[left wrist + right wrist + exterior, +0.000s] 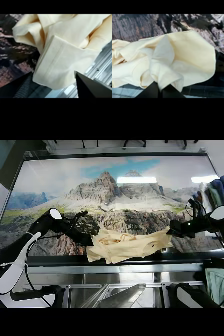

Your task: Fold the shirts.

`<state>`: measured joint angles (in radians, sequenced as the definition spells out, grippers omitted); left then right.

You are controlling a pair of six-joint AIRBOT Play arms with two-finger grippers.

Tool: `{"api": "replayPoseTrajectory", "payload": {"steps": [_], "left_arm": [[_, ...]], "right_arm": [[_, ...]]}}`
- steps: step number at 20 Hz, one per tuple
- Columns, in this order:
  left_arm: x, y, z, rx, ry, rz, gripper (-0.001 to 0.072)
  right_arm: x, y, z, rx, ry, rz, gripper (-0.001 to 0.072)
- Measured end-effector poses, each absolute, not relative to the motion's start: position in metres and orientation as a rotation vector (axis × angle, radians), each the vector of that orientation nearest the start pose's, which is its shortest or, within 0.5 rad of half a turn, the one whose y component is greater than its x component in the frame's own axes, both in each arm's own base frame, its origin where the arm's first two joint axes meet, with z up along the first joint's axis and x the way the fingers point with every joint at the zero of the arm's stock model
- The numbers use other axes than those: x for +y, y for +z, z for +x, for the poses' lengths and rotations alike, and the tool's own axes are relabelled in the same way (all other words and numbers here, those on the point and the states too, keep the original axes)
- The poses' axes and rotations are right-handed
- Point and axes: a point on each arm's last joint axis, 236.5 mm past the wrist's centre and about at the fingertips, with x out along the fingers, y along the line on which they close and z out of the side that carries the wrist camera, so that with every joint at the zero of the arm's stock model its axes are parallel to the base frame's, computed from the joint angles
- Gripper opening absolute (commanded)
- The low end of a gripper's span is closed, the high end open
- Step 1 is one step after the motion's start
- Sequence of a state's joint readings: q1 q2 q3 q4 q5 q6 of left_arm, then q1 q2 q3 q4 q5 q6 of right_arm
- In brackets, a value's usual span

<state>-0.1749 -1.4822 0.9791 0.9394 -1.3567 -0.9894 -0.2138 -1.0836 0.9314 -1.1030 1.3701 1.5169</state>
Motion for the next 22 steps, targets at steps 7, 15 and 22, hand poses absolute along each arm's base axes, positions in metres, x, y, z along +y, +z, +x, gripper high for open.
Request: {"api": "replayPoseTrajectory", "payload": {"steps": [7,15,22], "left_arm": [[-0.188,-0.070,0.258,1.634,-0.959,-0.131,0.0014],[-0.180,-0.033,0.261,1.525,-0.989,-0.063,0.0014],[-0.151,0.058,0.267,1.273,-0.839,-0.073,0.0014]], "right_arm": [[0.044,0.013,0.289,1.433,0.166,0.534,0.0023],[0.045,0.013,0.287,1.441,0.169,0.533,0.0023],[0.047,0.024,0.279,1.428,0.190,0.510,0.0023]]}}
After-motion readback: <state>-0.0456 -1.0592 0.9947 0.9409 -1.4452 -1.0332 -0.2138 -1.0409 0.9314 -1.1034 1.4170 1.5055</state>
